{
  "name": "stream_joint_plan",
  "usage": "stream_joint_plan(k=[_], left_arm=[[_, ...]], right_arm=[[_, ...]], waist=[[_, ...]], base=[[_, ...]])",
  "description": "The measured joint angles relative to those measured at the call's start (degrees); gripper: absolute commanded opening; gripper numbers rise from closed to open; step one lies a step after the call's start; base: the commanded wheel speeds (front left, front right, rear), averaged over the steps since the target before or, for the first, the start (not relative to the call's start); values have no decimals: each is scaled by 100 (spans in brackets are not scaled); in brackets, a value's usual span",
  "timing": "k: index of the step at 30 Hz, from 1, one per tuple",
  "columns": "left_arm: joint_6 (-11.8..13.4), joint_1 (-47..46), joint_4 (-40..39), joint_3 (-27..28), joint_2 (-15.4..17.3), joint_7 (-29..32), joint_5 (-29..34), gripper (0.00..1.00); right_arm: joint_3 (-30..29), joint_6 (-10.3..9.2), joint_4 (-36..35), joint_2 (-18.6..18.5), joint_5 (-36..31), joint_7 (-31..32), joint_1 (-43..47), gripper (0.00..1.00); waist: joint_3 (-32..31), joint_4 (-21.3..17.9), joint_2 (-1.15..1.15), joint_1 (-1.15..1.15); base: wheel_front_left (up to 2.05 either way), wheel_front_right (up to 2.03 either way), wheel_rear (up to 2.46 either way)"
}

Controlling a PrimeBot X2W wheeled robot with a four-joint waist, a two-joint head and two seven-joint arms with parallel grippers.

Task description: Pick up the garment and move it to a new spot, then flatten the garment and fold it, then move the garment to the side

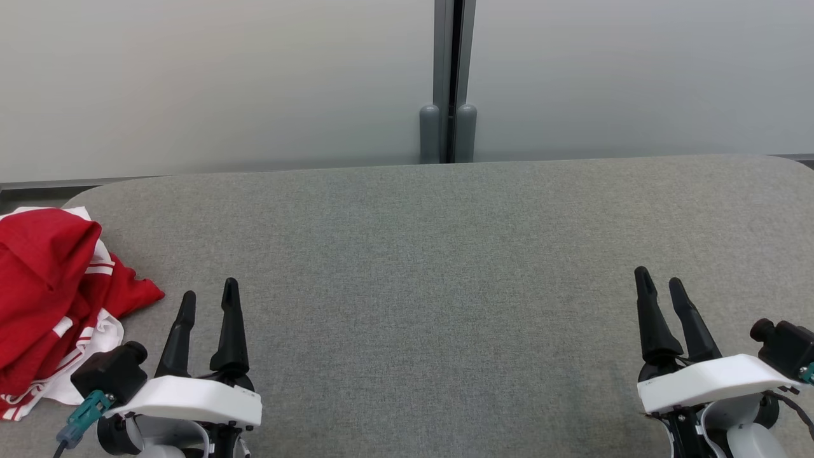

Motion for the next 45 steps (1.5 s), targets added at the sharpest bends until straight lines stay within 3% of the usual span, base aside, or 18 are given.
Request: stream_joint_plan(k=[45], left_arm=[[212, -79, -120, -322, 24, -555, 1777, 100]], right_arm=[[446, 1, 279, -124, -2009, -571, -287, 100]], waist=[[-32, 70, 0, 0]], base=[[0, 0, 0]])
